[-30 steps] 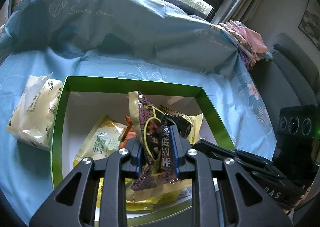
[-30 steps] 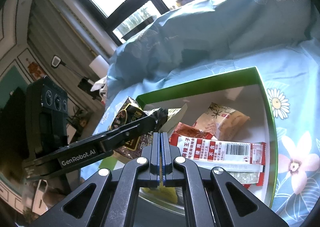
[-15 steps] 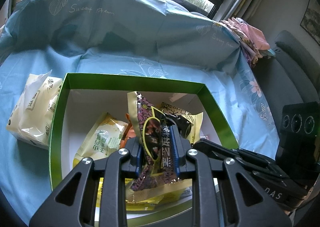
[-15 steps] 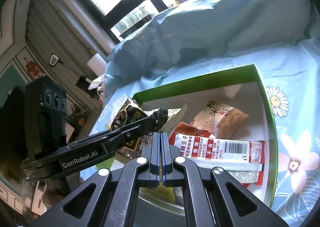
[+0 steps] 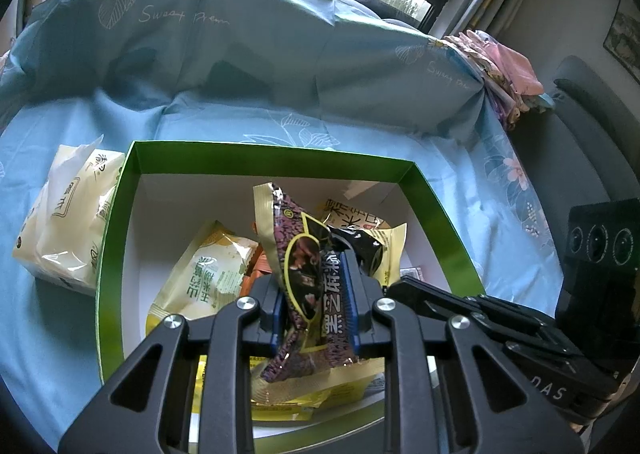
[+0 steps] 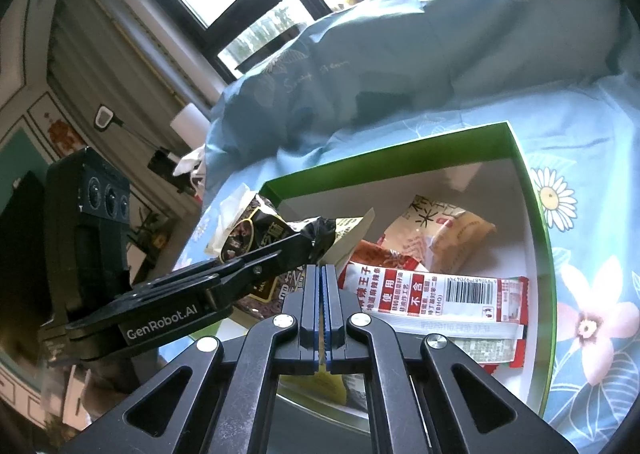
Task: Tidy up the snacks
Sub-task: 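Hold the dark bag above the box with the left gripper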
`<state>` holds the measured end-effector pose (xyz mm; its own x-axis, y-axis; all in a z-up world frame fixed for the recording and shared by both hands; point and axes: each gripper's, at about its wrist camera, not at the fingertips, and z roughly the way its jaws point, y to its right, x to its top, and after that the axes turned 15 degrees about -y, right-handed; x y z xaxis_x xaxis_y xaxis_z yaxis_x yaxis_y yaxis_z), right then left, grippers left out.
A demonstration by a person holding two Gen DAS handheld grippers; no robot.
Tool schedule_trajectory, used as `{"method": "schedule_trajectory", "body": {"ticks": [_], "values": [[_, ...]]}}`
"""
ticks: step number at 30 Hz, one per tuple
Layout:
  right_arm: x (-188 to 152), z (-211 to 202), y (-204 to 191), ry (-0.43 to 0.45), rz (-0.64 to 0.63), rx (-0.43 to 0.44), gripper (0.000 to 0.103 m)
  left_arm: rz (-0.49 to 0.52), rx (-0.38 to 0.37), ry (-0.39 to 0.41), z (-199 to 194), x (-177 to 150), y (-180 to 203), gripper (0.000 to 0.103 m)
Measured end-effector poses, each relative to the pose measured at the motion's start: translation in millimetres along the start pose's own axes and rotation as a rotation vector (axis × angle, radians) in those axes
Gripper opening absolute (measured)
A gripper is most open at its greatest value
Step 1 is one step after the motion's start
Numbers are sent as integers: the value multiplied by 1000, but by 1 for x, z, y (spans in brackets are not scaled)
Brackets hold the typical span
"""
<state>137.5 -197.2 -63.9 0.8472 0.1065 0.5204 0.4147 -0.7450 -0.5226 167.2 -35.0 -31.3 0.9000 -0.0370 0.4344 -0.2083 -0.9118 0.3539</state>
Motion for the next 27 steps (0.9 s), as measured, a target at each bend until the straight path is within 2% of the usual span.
{"method": "schedule_trajectory", "body": {"ticks": [27], "values": [[1, 3, 0, -12, -1, -29, 2, 2, 18, -8, 4, -1, 0, 23]]}}
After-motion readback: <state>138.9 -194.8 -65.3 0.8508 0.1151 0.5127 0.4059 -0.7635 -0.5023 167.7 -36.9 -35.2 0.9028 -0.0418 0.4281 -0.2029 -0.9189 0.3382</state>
